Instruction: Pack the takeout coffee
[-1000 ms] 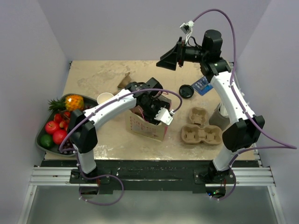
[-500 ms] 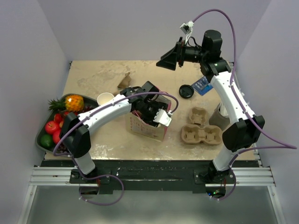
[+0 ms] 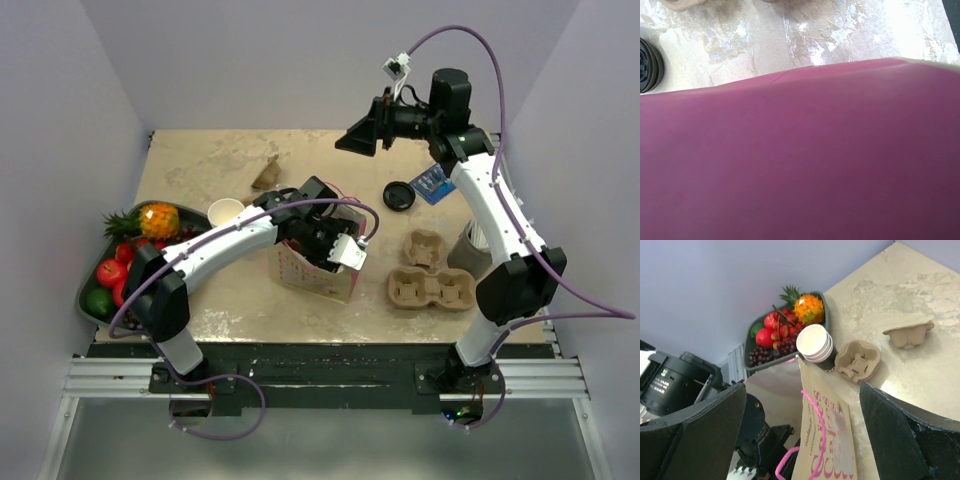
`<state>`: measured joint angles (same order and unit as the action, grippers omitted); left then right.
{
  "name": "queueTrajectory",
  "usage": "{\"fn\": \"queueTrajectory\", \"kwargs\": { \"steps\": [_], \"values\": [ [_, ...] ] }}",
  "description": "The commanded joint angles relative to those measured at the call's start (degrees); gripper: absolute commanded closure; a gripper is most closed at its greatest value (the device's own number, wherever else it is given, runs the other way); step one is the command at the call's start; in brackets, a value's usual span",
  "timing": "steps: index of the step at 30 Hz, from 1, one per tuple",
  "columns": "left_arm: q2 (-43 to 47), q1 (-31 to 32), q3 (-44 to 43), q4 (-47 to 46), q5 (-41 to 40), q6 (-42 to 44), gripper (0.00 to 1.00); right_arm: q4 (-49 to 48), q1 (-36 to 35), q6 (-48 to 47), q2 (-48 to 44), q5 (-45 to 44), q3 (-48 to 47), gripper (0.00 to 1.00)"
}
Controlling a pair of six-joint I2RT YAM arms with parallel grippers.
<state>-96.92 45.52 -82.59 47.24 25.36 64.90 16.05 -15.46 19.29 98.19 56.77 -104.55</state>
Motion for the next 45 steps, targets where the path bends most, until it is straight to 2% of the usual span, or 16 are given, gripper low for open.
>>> {"fn": "queueTrajectory", "kwargs": {
  "steps": [1,4,8,12,15,17,19,24,27,28,30,31,33,38,42,45],
  "values": [
    [1.1,0.3,0.9,5.6,0.3,-2.8,0.27,8.0,-0.2,-6.6,-1.1,5.1,-0.8,0.01],
    [2.7,0.3,2.1,4.4,-0.1,-2.6,0.24,20.1,-0.1,-17.1,0.6,6.1,-3.5,0.01],
    [3.5,0.4,2.7,3.2,0.6,-3.1,0.23,29.3,-0.2,-22.6,2.8,7.1,-7.6,0.01],
    [4.1,0.4,3.2,2.4,0.3,-3.0,0.23,42.8,-0.9,-30.3,5.2,10.2,-10.3,0.01],
    [5.2,0.4,4.5,0.9,-0.1,-2.9,0.23,50.4,-3.2,-37.9,5.9,7.6,-11.6,0.01],
    [6.0,0.4,5.8,-0.6,-0.1,-3.3,0.24,51.0,-5.6,-39.4,4.7,3.9,-8.6,0.01],
    [7.1,0.4,7.2,-1.4,0.1,-3.6,0.24,47.3,-6.3,-34.9,2.8,2.3,-3.7,0.02],
    [8.5,0.4,8.9,-2.9,0.6,-4.1,0.25,43.4,-8.1,-31.6,2.2,-2.7,-1.0,0.13],
    [8.8,0.4,9.2,-3.7,0.7,-4.4,0.25,40.5,-9.1,-29.6,2.4,-4.2,-0.9,0.26],
    [8.9,0.4,9.3,-3.9,0.7,-4.4,0.25,39.7,-9.4,-28.1,2.5,-4.3,-1.3,0.4],
    [9.0,0.5,9.5,-4.1,0.6,-4.4,0.25,38.6,-9.6,-27.5,3.7,-4.7,-2.1,0.57],
    [9.0,0.5,9.5,-4.1,0.6,-4.4,0.26,38.4,-9.6,-27.0,4.1,-4.8,-3.2,0.79],
    [9.2,0.5,9.5,-4.2,0.6,-4.5,0.26,37.7,-9.9,-27.3,5.1,-6.1,-4.3,1.0],
    [9.5,0.9,9.1,-7.8,-3.5,-7.5,0.29,38.9,-13.6,-32.1,6.5,-10.1,-12.7,1.0],
    [10.5,1.5,8.3,-11.1,-8.6,-9.1,0.33,40.6,-18.1,-41.5,5.4,-17.1,-20.3,1.0],
    [12.5,1.9,10.2,-16.2,-13.7,-10.3,0.35,38.0,-19.6,-42.9,3.0,-20.7,-17.4,1.0]
  ]
}}
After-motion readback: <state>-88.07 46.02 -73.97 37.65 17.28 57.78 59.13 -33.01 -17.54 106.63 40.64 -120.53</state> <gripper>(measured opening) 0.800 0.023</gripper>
